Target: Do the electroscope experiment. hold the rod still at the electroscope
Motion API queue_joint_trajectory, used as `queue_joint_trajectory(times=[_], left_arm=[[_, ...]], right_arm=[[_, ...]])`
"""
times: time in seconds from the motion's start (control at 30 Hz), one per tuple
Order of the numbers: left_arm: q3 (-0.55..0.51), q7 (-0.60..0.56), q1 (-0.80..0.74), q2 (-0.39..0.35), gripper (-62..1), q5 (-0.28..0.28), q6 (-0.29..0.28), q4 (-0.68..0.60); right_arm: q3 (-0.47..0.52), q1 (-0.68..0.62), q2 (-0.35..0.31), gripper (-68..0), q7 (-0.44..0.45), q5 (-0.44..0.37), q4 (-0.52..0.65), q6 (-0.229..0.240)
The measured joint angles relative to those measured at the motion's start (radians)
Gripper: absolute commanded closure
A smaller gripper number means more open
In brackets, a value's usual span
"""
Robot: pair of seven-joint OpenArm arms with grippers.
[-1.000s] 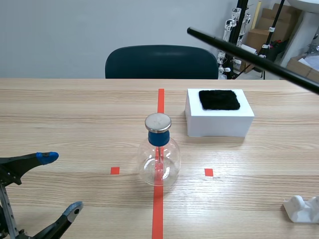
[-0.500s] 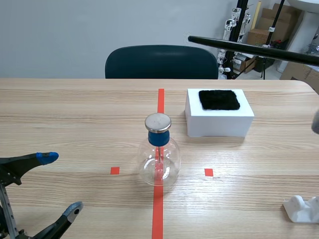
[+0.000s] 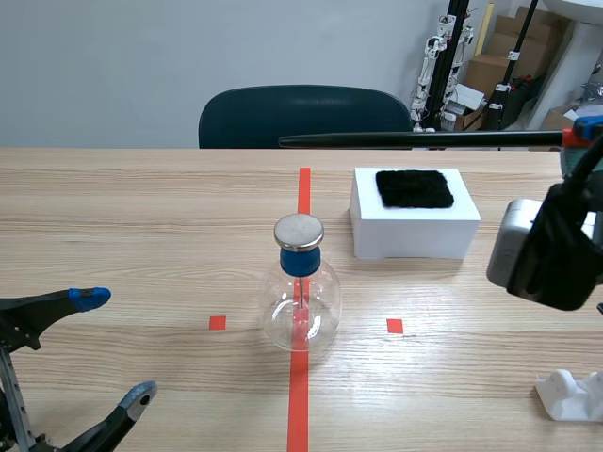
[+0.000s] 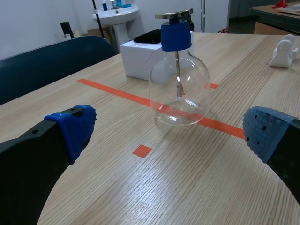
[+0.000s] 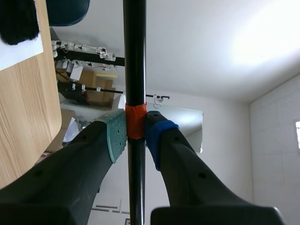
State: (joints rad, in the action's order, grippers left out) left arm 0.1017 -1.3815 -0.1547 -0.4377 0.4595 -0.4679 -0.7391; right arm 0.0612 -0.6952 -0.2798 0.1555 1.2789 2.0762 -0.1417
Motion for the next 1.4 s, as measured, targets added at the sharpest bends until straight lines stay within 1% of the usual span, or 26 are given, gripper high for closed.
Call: queue_joint_trajectory(times=[0.07, 0.13, 0.2, 0.33, 0.43, 0.6, 0.73, 0.87, 1.2, 1.4], left_arm=[[0.0, 0.0, 0.0, 0.0, -62.3, 0.0, 0.0, 0.0], [0.0, 0.0, 0.0, 0.0, -62.3, 0.0, 0.0, 0.0], [0.0, 0.0, 0.0, 0.0, -62.3, 0.0, 0.0, 0.0], [0.0, 0.0, 0.0, 0.0, -62.3, 0.0, 0.0, 0.0], [0.0, 0.0, 0.0, 0.0, -62.3, 0.0, 0.0, 0.0], [0.0, 0.0, 0.0, 0.0, -62.3, 0.0, 0.0, 0.0], [0.0, 0.0, 0.0, 0.0, -62.3, 0.0, 0.0, 0.0], [0.0, 0.0, 0.0, 0.0, -62.3, 0.0, 0.0, 0.0], [0.0, 0.0, 0.0, 0.0, -62.3, 0.0, 0.0, 0.0], [0.0, 0.0, 0.0, 0.0, -62.3, 0.0, 0.0, 0.0]], right_arm=[[-0.001, 0.0, 0.0, 0.4, 0.001, 0.026, 0.0, 0.002], [-0.001, 0.003, 0.0, 0.4, 0.0, 0.046, 0.0, 0.013], [-0.001, 0.003, 0.0, 0.4, 0.001, 0.055, 0.0, 0.025], [-0.001, 0.005, 0.0, 0.4, 0.004, 0.068, 0.0, 0.029], [-0.003, 0.016, 0.0, 0.4, 0.008, 0.076, -0.001, 0.06], [-0.019, 0.022, 0.0, 0.4, 0.023, 0.08, -0.006, 0.053], [-0.024, 0.028, 0.01, 0.4, 0.047, 0.083, -0.05, 0.053], [-0.024, 0.042, 0.02, 0.4, 0.045, 0.084, -0.087, 0.053], [-0.024, 0.055, 0.025, 0.4, 0.05, 0.121, -0.092, 0.053], [-0.024, 0.055, 0.025, 0.4, 0.049, 0.121, -0.092, 0.053]])
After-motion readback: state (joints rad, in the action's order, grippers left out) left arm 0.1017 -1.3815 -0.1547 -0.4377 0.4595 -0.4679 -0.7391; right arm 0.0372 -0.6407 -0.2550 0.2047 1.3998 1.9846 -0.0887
